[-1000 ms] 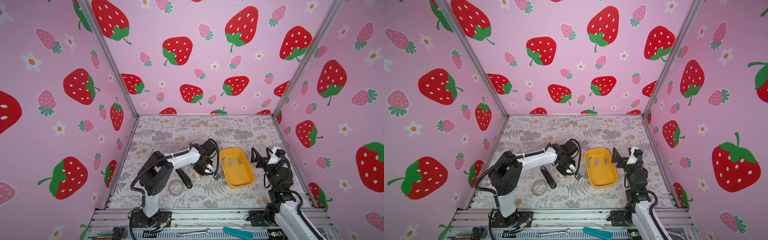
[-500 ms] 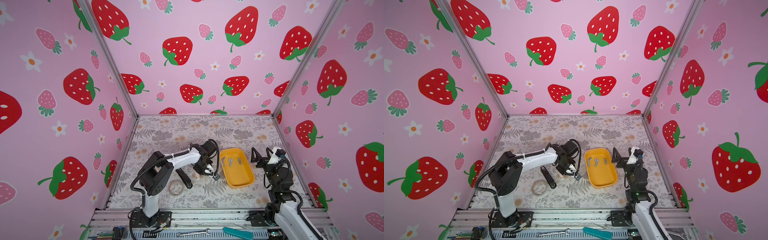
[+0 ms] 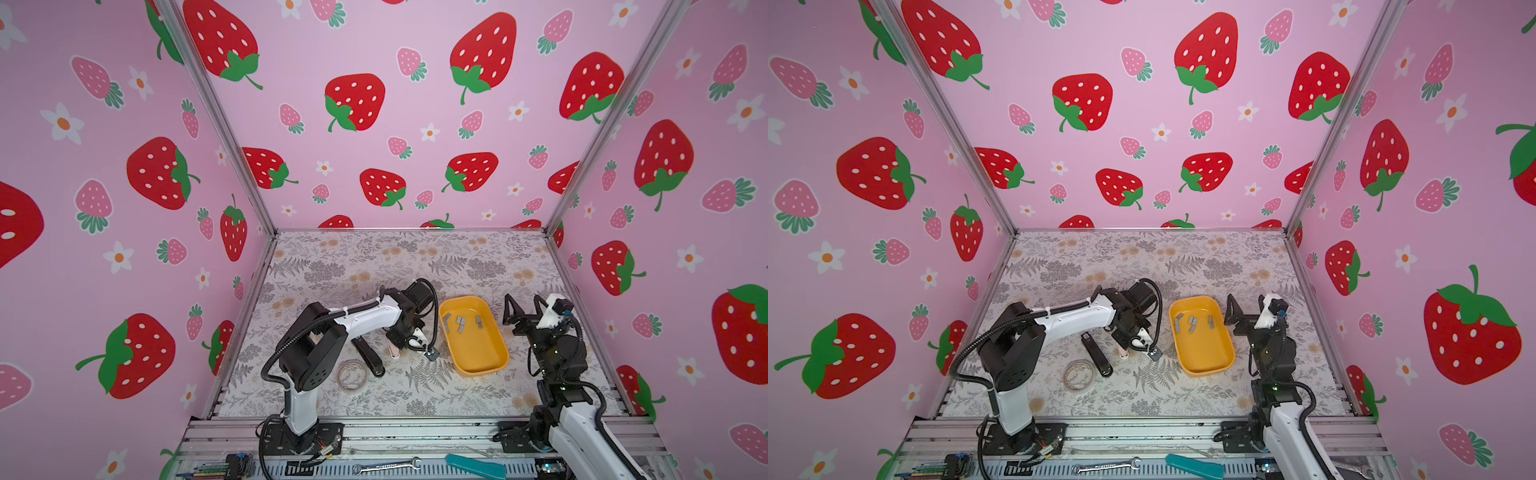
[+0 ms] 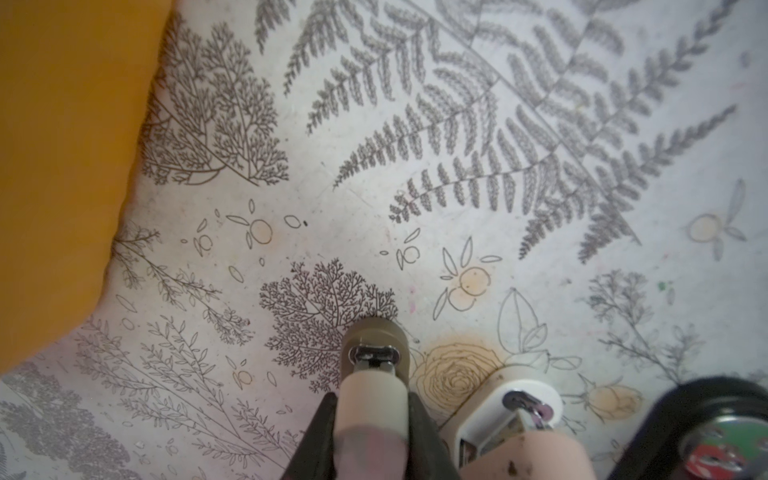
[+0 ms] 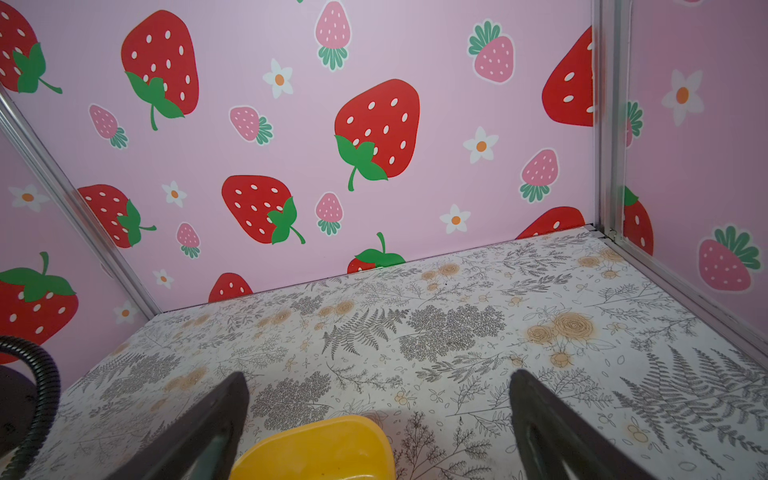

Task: Load the staples into the stapler
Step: 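Lower the left gripper onto the white-and-pink stapler and close on it, then lift the white-and-pink stapler off the table with the left gripper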

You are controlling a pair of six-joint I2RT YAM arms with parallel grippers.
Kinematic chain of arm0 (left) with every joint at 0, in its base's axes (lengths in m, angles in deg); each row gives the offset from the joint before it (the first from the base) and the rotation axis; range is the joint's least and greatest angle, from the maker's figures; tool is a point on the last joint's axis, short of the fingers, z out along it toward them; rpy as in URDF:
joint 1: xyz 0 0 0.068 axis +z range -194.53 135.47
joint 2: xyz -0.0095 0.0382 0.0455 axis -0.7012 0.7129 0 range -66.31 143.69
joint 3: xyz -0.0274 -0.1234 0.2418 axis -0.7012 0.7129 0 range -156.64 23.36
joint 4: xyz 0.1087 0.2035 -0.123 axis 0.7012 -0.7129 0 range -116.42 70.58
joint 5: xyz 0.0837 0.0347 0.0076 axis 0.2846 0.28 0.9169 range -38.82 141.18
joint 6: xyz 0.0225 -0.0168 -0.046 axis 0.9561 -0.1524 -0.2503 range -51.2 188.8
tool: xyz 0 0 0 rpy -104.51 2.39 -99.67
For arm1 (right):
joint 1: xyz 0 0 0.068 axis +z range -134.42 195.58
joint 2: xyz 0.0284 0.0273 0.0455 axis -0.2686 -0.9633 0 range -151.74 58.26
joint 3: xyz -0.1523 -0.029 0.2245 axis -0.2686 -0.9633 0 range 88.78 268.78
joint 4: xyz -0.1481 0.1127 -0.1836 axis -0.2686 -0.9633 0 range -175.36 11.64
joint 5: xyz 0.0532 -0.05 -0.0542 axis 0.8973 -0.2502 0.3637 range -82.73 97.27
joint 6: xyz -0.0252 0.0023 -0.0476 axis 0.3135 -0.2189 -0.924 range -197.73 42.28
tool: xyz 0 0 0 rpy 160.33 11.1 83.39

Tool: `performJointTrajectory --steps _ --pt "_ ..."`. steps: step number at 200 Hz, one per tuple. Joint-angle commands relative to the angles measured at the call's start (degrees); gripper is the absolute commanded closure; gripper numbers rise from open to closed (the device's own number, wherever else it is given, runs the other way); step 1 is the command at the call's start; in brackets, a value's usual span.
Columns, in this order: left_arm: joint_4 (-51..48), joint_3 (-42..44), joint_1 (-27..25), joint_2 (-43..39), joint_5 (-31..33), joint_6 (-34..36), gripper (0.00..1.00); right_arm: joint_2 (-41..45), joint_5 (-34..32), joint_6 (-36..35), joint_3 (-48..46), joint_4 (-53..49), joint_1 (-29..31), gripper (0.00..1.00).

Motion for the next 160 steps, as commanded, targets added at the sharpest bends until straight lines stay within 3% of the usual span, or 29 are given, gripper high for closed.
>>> performJointTrajectory --steps 1,27,34,67,95,119,135,160 --pt "-1.2 -0.2 -0.1 0.9 -0.8 1.0 0.84 0.9 -2.1 1.6 -0.8 1.9 0.1 0.01" --pt "-0.9 -0.5 0.1 -0.8 -0.7 0.2 0.93 1.9 -3.5 2.9 -1.5 2.4 0.0 0.01" --pt "-0.8 -0.3 0.1 -1.8 -0.5 0.2 1.0 2.1 -3.8 3.3 -1.6 2.5 0.0 0.01" --pt "-0.7 -1.9 0.9 -8.2 -0.8 -7.3 1.0 3.1 -4.5 3.9 -1.5 1.6 0.1 0.01" --pt "1.6 -8.3 1.0 -9.8 6.4 -26.0 1.0 2.7 -0.7 4.4 -0.6 1.4 0.0 0.01" --pt "-6.8 -20.9 1.1 -6.9 14.2 -39.0 1.0 1.1 3.7 3.8 -0.3 3.2 0.0 0.01" --pt "-10.7 -25.0 1.7 -7.1 11.9 -46.3 1.0 0.3 5.6 3.1 0.5 2.8 0.3 0.01" --pt "-6.7 -22.3 1.7 -10.7 5.3 -57.3 1.0 -0.3 6.9 2.8 1.2 3.3 1.6 0.01"
